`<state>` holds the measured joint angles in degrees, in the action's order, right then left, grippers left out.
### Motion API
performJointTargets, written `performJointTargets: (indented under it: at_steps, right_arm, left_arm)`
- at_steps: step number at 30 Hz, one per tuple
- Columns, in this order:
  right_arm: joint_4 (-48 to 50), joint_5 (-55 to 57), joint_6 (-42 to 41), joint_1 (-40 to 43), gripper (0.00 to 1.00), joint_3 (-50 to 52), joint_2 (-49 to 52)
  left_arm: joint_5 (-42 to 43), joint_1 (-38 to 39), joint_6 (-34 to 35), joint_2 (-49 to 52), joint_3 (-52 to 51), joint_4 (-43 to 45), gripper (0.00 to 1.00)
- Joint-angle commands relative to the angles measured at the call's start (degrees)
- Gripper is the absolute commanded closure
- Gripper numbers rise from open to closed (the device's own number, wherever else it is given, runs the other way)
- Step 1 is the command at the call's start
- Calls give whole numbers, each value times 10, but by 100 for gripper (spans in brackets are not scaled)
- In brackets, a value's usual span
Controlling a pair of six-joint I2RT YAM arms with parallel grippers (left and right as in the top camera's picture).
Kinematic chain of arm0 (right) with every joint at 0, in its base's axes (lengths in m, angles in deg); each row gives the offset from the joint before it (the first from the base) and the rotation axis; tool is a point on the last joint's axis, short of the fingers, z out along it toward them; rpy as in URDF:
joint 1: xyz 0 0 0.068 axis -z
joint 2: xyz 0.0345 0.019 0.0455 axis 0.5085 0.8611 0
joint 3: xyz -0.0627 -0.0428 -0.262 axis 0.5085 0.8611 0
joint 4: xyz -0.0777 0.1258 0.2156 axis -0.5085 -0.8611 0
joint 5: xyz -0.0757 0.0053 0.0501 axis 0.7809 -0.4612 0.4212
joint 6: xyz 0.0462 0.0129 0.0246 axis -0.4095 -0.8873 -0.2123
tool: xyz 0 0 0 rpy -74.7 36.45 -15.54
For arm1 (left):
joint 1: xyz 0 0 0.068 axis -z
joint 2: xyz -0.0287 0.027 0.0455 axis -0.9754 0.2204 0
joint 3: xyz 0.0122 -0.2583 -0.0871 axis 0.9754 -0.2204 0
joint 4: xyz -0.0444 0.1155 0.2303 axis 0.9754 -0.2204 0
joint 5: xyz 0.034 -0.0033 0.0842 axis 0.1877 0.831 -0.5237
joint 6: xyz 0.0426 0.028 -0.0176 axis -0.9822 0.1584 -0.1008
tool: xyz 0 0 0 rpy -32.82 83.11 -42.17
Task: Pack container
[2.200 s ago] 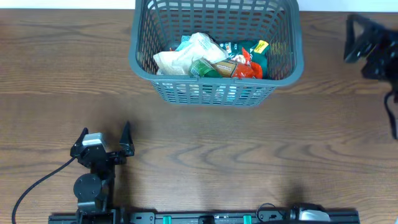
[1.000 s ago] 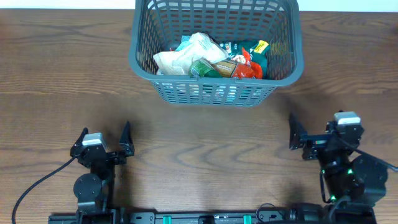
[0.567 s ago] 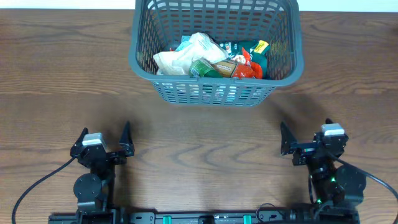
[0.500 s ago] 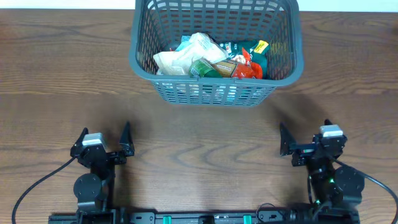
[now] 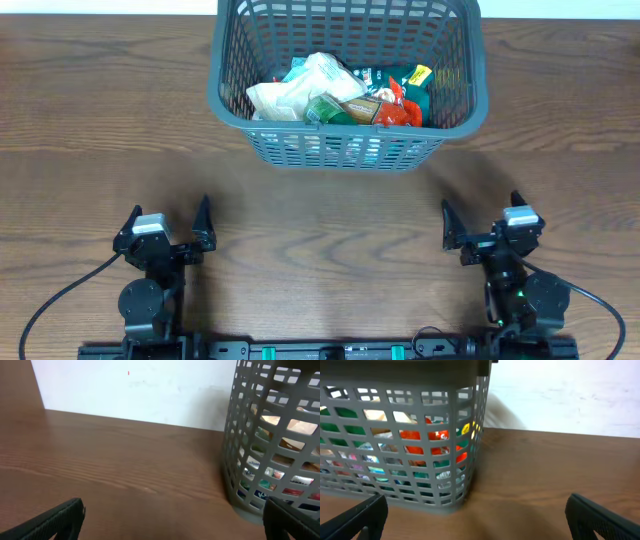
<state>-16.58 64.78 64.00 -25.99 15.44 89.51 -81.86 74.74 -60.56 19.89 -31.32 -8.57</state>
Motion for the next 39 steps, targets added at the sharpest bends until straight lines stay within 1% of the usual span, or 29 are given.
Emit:
performJointTargets:
  at_steps: [1, 12, 20, 39]
  right_arm:
    - [12, -6, -8, -6, 1, 20, -12]
    - [37, -5, -16, -6, 1, 59, -22]
    - [37, -1, -17, -6, 0, 77, -51]
    - [41, 3, -16, -6, 1, 79, -62]
  left_arm:
    - [-5, 2, -8, -4, -14, -17, 1]
    - [-5, 2, -8, -4, -14, -16, 1]
    - [-5, 2, -8, -4, -14, -16, 1]
    - [-5, 2, -8, -4, -14, -17, 1]
